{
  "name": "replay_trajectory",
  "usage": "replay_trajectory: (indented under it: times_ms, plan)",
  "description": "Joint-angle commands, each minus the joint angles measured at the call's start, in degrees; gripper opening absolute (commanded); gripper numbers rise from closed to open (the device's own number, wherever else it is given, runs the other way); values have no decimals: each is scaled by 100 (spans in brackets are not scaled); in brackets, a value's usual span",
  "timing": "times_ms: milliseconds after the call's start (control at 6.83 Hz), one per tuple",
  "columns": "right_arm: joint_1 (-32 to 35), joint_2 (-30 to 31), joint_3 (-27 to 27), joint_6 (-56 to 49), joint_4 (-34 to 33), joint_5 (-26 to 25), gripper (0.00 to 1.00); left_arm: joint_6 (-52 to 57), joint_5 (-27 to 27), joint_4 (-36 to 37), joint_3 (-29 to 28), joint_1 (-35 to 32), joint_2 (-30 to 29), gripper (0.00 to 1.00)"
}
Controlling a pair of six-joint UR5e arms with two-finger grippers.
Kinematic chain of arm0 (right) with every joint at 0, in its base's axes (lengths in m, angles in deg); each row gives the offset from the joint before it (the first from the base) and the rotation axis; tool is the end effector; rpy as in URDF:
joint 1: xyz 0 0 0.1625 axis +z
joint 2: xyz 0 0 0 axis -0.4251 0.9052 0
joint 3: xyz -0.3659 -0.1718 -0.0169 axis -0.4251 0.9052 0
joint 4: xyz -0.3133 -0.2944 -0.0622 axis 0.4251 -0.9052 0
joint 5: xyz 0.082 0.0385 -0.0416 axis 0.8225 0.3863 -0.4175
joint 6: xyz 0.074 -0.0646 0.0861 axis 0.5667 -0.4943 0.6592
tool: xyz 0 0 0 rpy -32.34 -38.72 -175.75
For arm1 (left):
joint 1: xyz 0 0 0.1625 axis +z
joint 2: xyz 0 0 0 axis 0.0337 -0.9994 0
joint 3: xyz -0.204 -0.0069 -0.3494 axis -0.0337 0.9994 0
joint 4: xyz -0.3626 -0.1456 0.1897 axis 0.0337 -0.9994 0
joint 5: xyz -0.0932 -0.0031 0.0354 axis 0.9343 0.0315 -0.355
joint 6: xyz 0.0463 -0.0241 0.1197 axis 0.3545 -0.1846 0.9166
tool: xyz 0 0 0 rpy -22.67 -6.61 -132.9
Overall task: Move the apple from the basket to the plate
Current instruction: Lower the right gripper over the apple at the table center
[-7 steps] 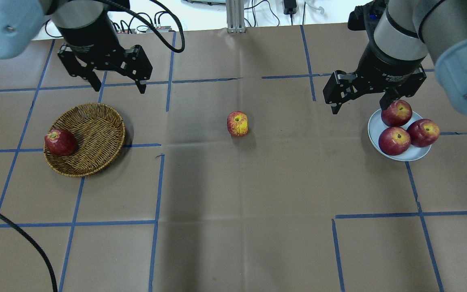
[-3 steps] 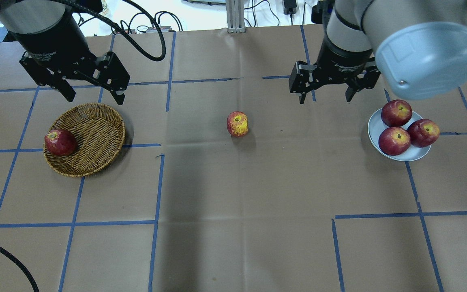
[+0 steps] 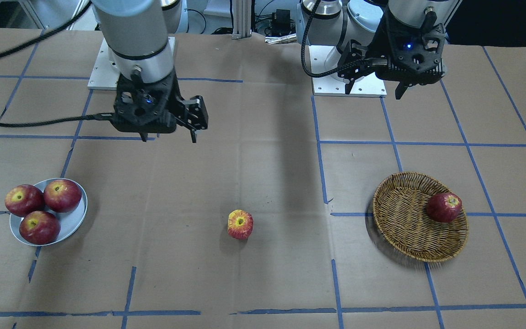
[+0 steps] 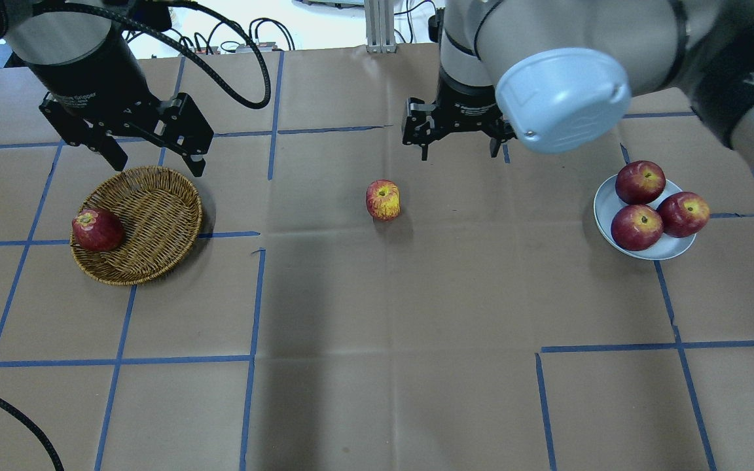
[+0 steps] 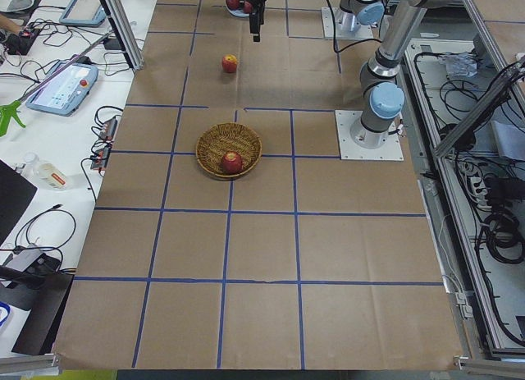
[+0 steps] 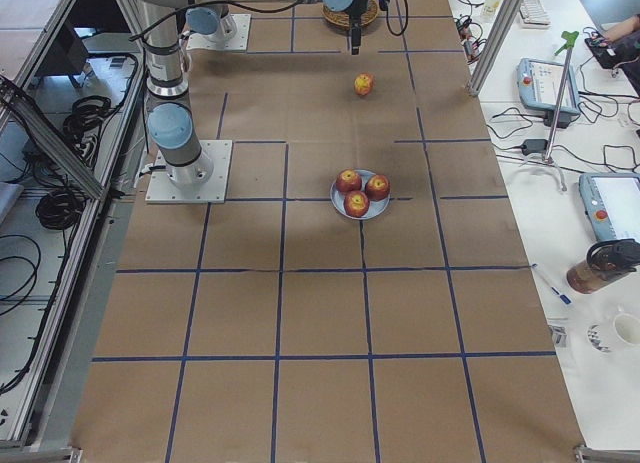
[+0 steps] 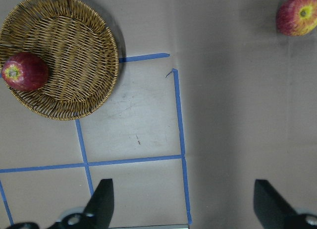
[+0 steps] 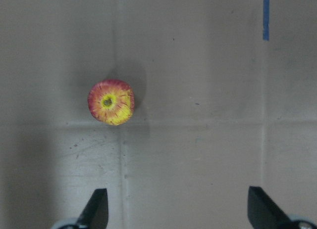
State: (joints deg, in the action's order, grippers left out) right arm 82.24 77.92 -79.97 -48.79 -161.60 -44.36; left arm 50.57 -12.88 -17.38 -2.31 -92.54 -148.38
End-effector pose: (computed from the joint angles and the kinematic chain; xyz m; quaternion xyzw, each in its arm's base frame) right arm 0.3096 -0.5489 0.3545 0.0112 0.9992 -0.0374 0.0042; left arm -0.1349 -0.4897 0.4771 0.0624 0.9973 0.0377 0.0117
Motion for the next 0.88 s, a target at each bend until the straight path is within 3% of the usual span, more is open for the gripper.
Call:
replay_trajectory:
  times_ms: [0, 732]
  plan:
    - [377, -632, 8, 507, -745, -19, 100, -8, -3, 4, 18, -9, 8, 99]
    - [476, -1855, -9, 623, -2171, -290, 100, 1, -11, 13, 27, -18, 8, 99]
